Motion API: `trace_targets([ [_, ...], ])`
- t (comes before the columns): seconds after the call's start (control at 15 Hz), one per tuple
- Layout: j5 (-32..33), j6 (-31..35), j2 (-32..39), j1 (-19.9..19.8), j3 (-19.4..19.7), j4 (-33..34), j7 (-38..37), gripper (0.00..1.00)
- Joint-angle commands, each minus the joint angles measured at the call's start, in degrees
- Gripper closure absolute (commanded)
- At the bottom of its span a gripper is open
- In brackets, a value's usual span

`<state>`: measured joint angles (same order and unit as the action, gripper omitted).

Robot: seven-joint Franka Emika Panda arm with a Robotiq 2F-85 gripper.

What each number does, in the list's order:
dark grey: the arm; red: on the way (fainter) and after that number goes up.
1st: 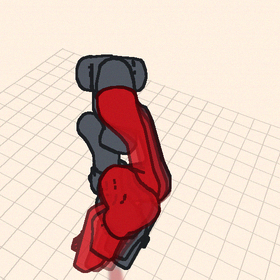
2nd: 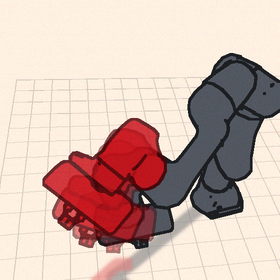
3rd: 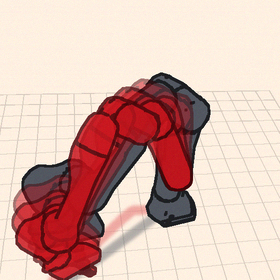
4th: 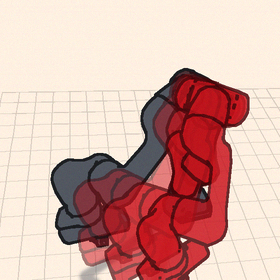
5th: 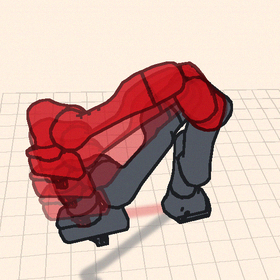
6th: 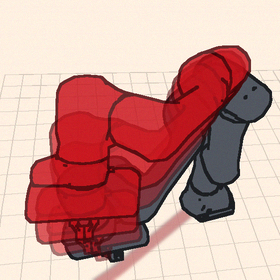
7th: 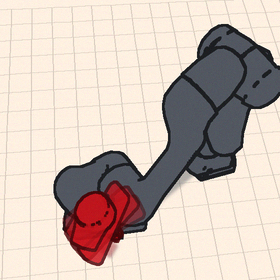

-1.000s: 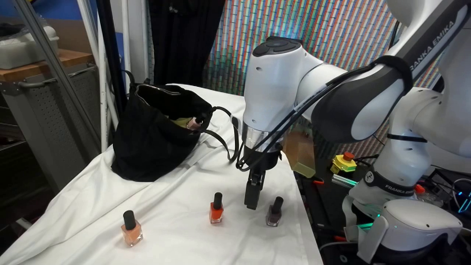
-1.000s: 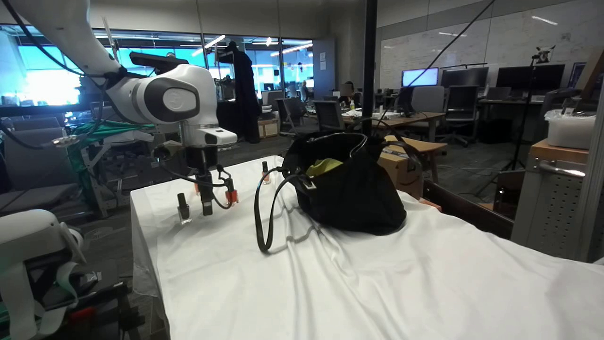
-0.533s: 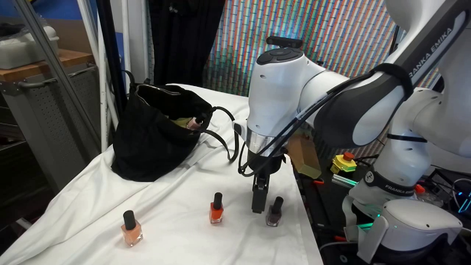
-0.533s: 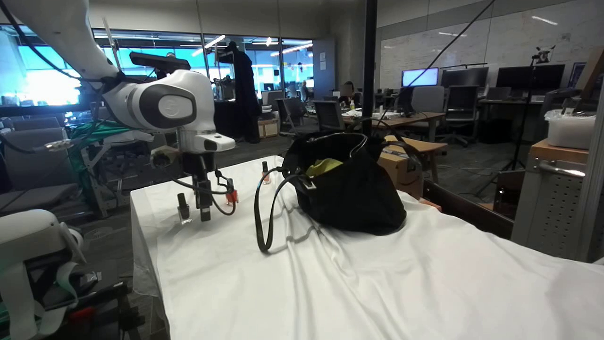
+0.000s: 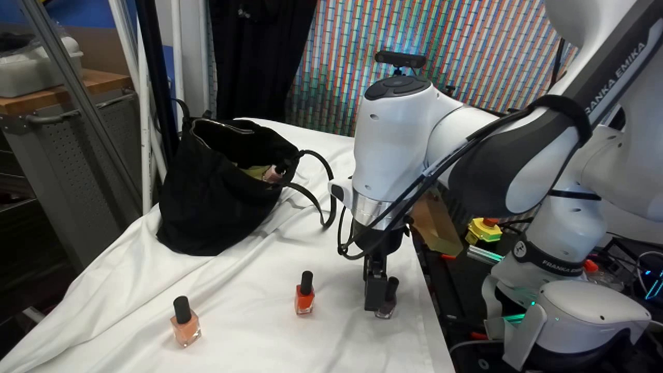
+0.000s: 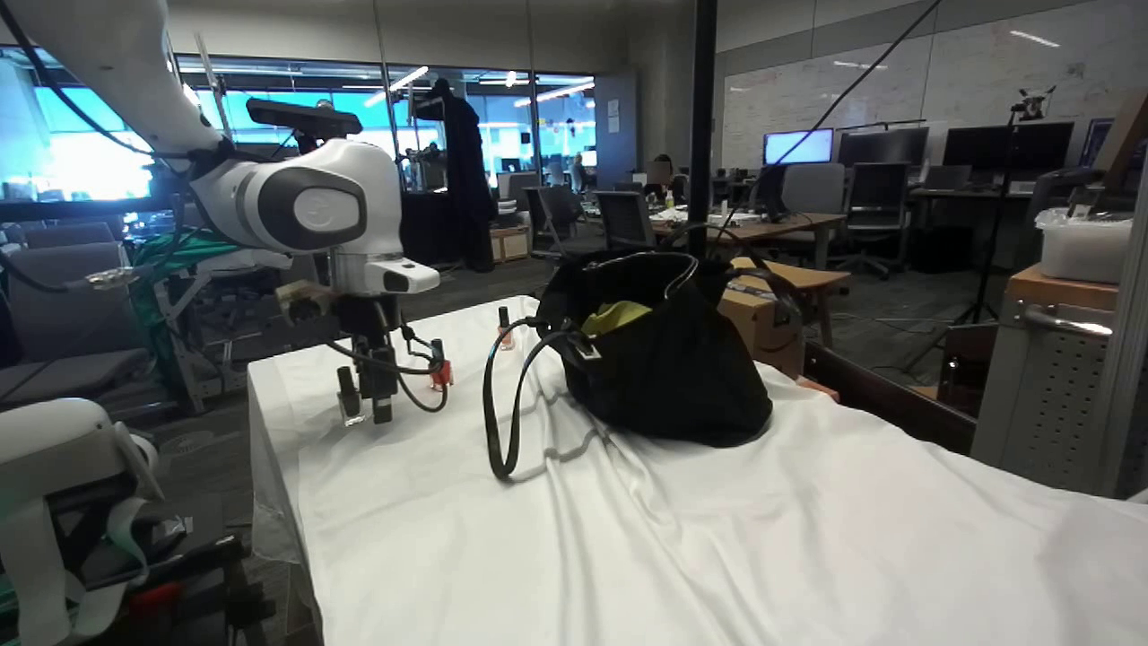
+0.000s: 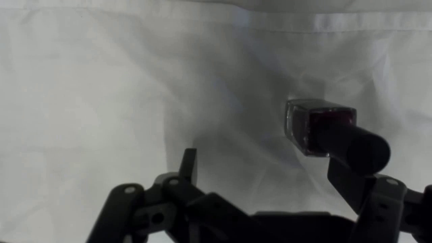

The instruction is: Put all the nail polish bottles into the bag

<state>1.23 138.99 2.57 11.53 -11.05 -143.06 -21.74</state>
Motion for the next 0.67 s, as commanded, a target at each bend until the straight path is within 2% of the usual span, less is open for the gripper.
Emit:
trace_targets([
  [0.0,-2.29,1.07,0.52,0.89,-0.89,0.28,2.45,0.0],
  [0.6,-2.23,0.82,0.02,1.55,-1.24,-0.18,2.63,0.0],
])
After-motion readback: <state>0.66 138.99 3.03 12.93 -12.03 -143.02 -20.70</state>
